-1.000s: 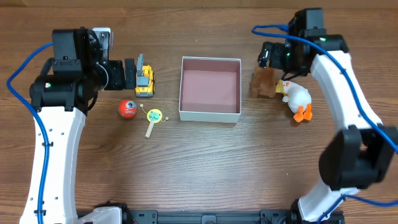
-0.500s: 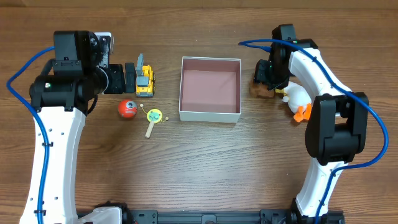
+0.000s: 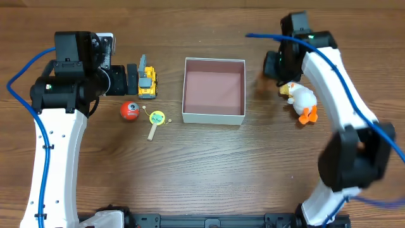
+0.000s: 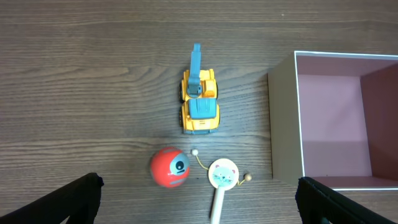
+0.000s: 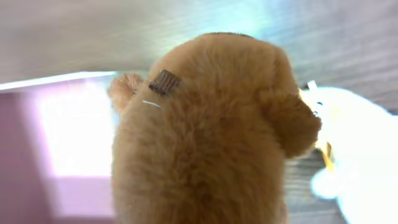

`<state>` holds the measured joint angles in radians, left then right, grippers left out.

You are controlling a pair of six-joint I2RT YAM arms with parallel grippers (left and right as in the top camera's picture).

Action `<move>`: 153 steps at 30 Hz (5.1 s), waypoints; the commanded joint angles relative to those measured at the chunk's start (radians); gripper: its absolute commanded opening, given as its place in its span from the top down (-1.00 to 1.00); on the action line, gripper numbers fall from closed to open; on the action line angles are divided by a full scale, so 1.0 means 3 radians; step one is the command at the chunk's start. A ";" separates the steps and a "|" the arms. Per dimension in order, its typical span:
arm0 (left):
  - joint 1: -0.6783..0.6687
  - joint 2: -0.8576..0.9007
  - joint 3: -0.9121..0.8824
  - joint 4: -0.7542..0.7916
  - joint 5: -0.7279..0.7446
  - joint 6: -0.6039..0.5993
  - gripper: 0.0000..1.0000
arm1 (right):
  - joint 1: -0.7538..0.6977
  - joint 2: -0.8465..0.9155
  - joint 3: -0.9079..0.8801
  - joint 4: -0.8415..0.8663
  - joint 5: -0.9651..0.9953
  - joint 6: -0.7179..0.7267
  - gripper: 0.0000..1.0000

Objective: Pack container
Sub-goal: 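Carry the bear with right gripper into the box and release, then grasp the white plush duck with right gripper, drop in box, then grasp the yellow excavator truck with left gripper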

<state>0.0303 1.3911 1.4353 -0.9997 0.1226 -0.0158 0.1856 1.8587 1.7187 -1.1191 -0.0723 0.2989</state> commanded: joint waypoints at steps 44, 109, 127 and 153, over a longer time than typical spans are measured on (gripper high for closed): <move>-0.0009 0.0008 0.0086 0.0006 -0.0009 0.0079 -1.00 | 0.1302 0.0309 0.0060 0.0997 0.0111 0.0298 -0.48; -0.0009 0.0008 0.0086 0.0008 -0.0009 0.0079 -1.00 | 0.1099 0.0122 -0.0833 0.1174 0.0559 0.1203 0.25; -0.0009 0.0008 0.0086 0.0015 -0.0010 0.0079 -1.00 | 0.1097 -0.0783 -0.0167 0.0565 0.0659 0.0294 -0.98; -0.0089 0.1115 0.0172 0.0575 -0.0031 -0.0423 -0.75 | -0.1019 -0.1245 -0.0317 -0.0403 0.0060 0.0496 -1.00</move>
<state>0.0254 1.5723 1.4628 -0.8368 0.0978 -0.1104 -0.1200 1.4849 1.6264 -1.2480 -0.0277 0.4747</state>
